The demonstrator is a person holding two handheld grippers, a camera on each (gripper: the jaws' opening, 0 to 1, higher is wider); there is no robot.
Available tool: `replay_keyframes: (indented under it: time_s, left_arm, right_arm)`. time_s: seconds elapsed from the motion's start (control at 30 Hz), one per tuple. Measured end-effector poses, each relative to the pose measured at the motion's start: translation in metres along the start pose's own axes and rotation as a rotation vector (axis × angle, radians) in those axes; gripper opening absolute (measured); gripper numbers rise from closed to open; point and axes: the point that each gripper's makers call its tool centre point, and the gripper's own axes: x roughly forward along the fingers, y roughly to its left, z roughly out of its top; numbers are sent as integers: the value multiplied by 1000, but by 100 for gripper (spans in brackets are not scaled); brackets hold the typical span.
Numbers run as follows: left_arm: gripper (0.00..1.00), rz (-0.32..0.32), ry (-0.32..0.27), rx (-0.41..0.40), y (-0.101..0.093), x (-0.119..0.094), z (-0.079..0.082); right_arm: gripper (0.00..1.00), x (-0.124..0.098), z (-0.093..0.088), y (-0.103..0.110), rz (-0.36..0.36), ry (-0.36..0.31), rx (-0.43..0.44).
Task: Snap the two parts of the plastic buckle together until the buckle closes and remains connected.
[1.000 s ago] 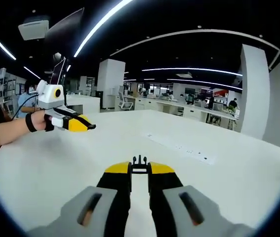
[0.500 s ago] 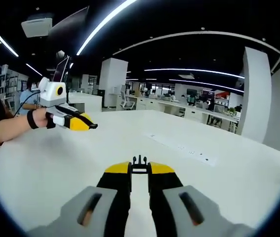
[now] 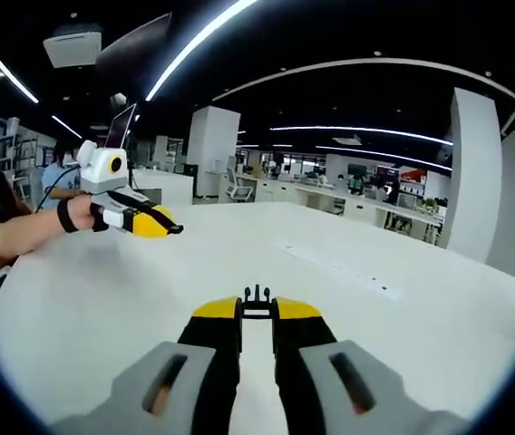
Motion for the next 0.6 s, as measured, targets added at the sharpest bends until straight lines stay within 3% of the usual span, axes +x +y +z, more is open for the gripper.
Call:
replay_keyframes:
  time_s: [0.2, 0.6]
  left_arm:
    - [11, -10, 16, 40, -1, 2, 0]
    - [11, -64, 44, 71, -27, -8, -8]
  right_arm:
    - [11, 4, -2, 4, 16, 20, -9]
    - [11, -3, 1, 13, 33, 34, -44]
